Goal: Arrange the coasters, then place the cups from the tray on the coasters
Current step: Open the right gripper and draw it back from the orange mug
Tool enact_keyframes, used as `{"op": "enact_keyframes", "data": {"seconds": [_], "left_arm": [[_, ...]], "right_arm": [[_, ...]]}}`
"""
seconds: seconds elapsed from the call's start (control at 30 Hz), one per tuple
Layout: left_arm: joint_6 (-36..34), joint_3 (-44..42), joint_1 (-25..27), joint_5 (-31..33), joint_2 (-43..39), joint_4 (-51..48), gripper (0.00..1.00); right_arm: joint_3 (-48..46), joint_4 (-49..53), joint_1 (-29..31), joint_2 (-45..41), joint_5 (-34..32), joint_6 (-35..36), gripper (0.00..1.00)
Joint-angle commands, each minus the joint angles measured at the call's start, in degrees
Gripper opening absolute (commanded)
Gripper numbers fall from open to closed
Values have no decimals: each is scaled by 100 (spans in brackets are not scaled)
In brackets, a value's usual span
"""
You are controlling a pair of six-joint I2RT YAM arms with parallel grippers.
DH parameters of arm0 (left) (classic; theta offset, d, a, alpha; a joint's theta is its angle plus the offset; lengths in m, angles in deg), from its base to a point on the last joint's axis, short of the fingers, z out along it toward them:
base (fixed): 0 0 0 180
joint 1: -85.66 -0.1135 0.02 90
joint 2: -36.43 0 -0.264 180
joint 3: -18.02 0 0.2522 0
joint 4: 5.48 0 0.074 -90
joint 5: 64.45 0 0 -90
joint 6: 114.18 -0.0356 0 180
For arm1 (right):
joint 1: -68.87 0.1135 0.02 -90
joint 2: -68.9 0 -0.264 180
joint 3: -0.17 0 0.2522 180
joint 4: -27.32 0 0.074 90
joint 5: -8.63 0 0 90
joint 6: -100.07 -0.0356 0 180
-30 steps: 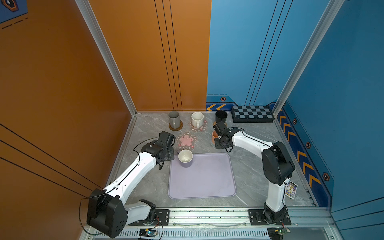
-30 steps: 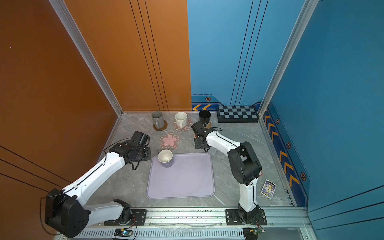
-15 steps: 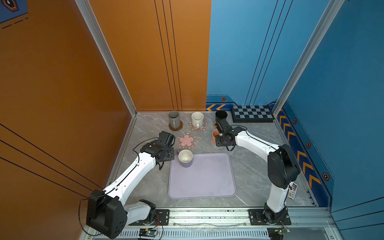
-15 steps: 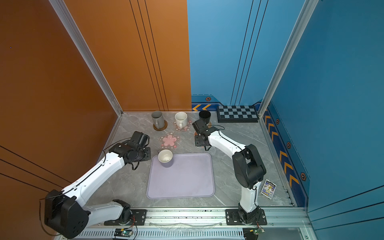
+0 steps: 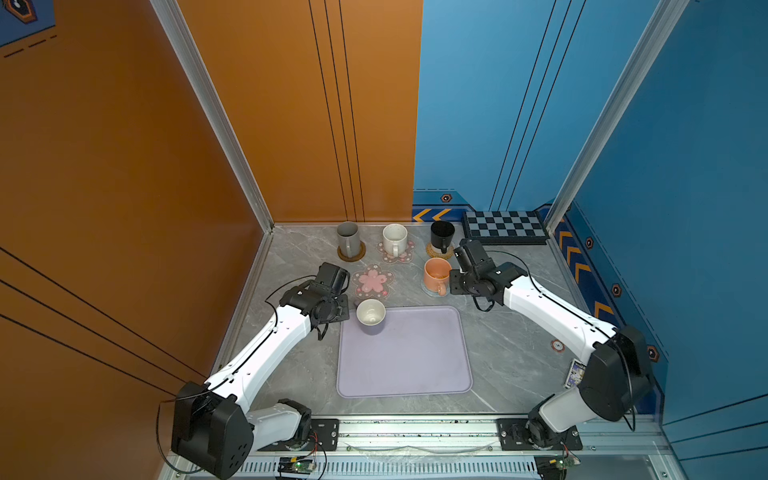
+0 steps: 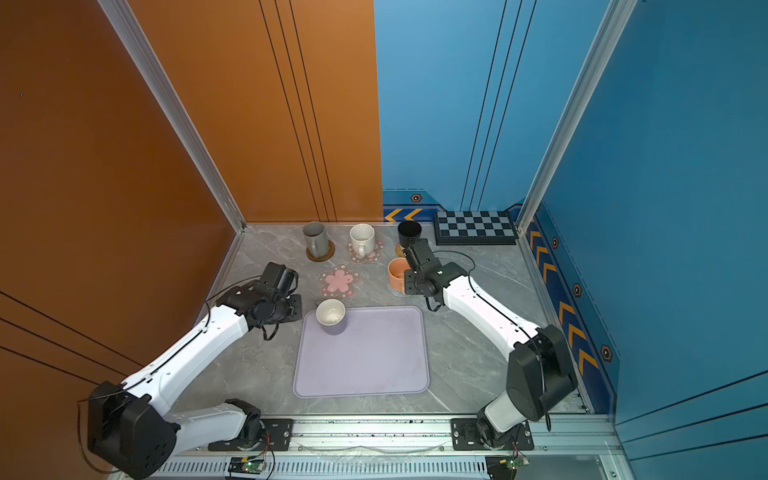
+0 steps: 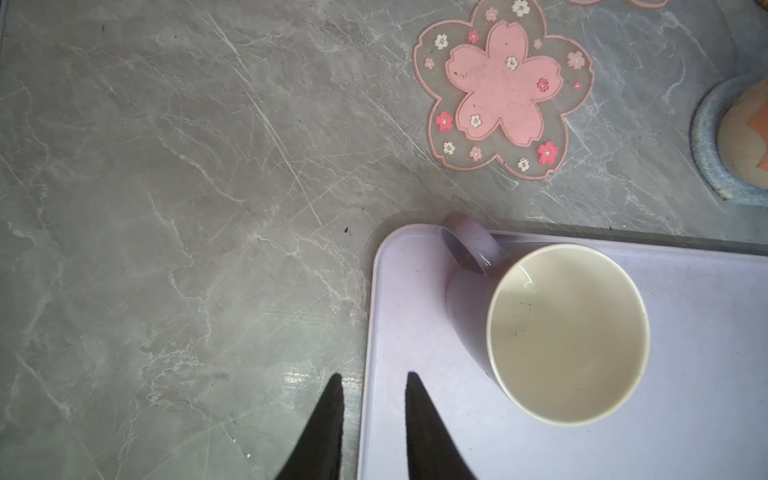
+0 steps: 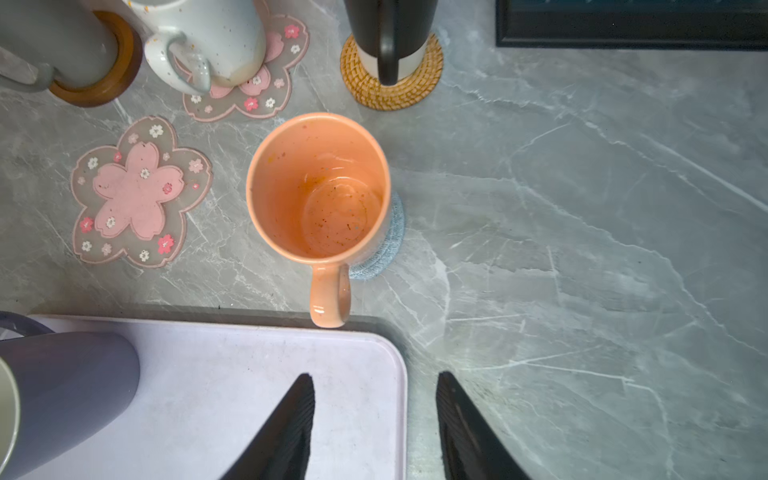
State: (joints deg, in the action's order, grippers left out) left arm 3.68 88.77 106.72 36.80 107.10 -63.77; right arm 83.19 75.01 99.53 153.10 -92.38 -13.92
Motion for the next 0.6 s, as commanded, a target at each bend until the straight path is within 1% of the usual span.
{"op": "enact_keyframes", "data": {"seconds": [0.0, 0.13, 0.33, 0.43, 0.57], "left_arm": [[-11, 168, 56, 21, 119, -79, 27], [24, 369, 91, 91, 235, -73, 27], [82, 460, 100, 254, 470, -16, 27], [129, 554, 91, 225, 686, 78, 27], [168, 761, 83, 128, 1127, 191, 27]], "right_arm": [[-512, 230, -72, -704, -480, 2, 52], [-1043, 457, -211, -1596, -579, -44, 56], [-1533, 719, -383, -2583, -342, -131, 60], [-1724, 787, -393, -2834, -183, -198, 61], [-1831, 933, -394, -2909, -89, -214, 61]]}}
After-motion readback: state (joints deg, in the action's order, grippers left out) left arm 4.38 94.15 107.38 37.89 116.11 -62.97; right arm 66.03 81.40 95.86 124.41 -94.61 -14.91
